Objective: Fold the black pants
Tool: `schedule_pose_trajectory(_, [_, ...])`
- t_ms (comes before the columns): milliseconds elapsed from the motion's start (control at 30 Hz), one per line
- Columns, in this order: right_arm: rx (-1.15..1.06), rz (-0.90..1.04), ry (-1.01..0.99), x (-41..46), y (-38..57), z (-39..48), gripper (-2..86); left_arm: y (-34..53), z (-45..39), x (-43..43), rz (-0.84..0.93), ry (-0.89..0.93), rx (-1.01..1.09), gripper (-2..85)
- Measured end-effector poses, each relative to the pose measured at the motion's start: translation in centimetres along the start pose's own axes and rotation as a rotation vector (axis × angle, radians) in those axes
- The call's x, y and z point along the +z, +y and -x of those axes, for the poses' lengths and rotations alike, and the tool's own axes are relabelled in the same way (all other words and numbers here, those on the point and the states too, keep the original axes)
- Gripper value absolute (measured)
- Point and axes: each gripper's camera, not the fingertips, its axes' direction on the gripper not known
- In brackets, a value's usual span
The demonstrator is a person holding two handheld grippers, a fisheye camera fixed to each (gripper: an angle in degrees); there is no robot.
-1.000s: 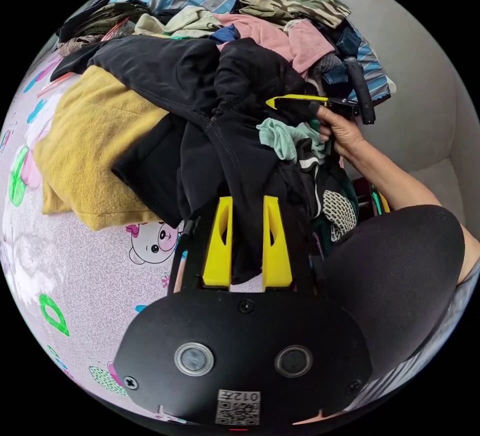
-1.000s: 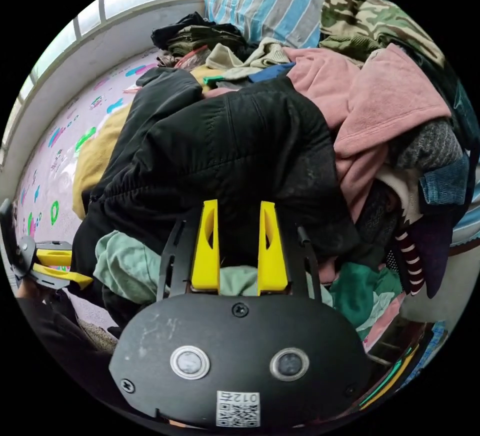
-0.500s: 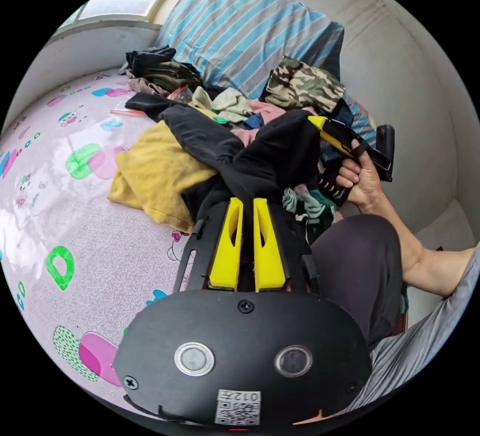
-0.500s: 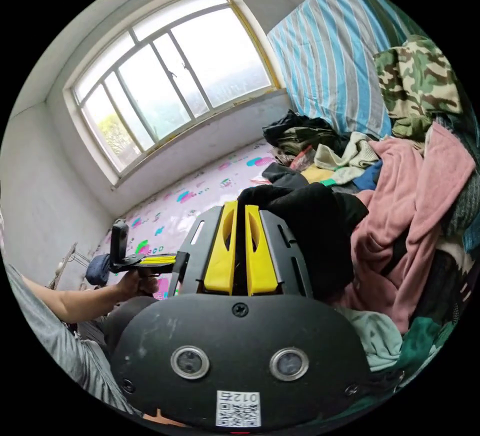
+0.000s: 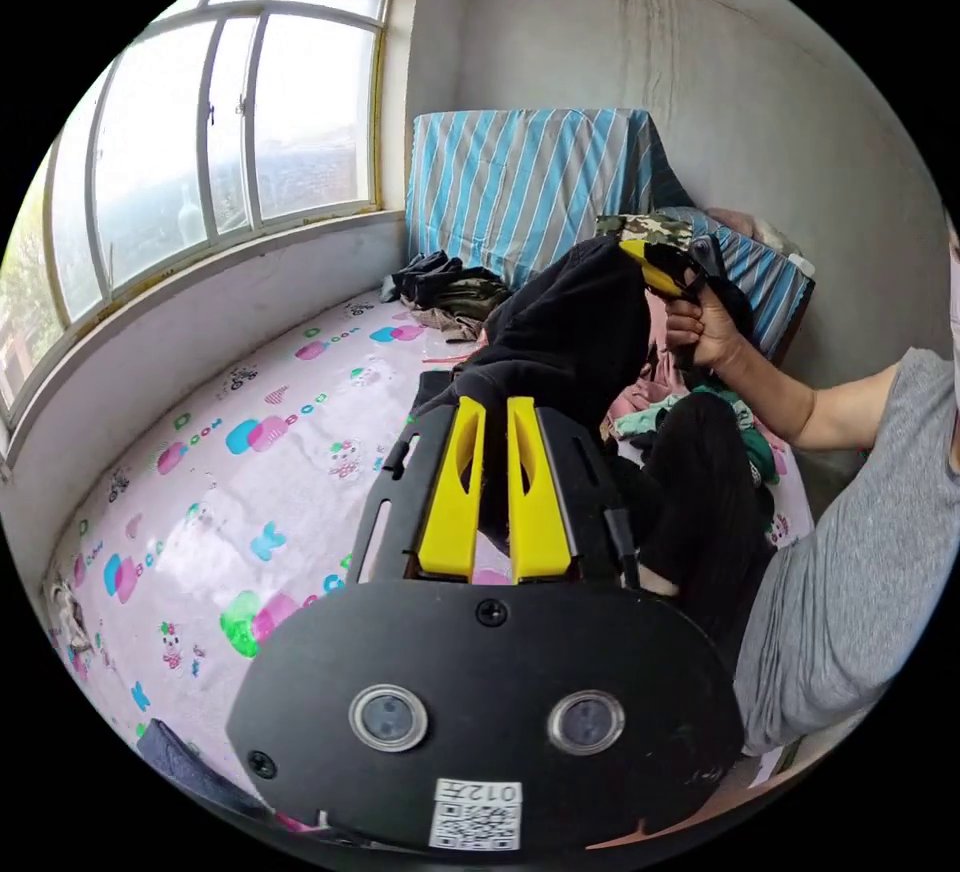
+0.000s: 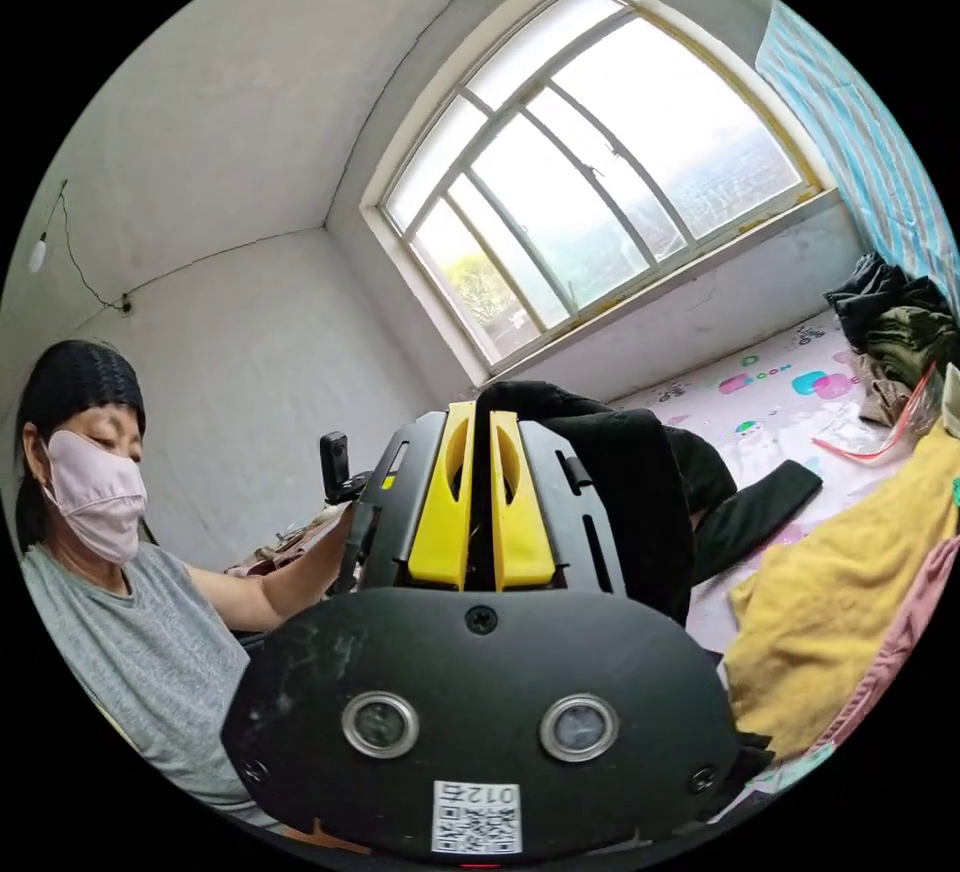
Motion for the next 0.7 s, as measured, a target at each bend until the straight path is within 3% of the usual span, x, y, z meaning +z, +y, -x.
schedule_pose_trajectory(133, [0.046,0.103,-0.086,3.8,5.6,-3.6,0.2,3.1,0.8,-4.9,0.025,-0.023,-0.064,3.2])
schedule_pose_trajectory(300, [0.1,0.318,-0.095,10.5,15.3,-11.0,0.4,13.2,2.5,-3.9,0.178,0.091,-0.413,3.2])
schedule_pose_trajectory(433, [-0.075,0.739,0.016,19.2,24.9,-15.2,0.9,21.2,3.7,-1.4,0.413,0.053,-0.749,3.7])
schedule_pose_trajectory(467, [-0.166,0.847,0.066,20.6,27.8,-15.9,1.1,23.1,4.1,-2.0,0.379,0.05,-0.848,4.0])
schedule_pose_trajectory(567, [-0.29,0.924,0.137,19.7,32.3,-19.5,1.1,24.4,4.4,-4.8,0.229,0.004,-0.951,4.9])
schedule_pose_trajectory(700, [-0.067,0.8,0.162,12.9,31.7,-31.9,5.8,19.1,4.7,-8.2,0.141,-0.209,-0.826,7.2])
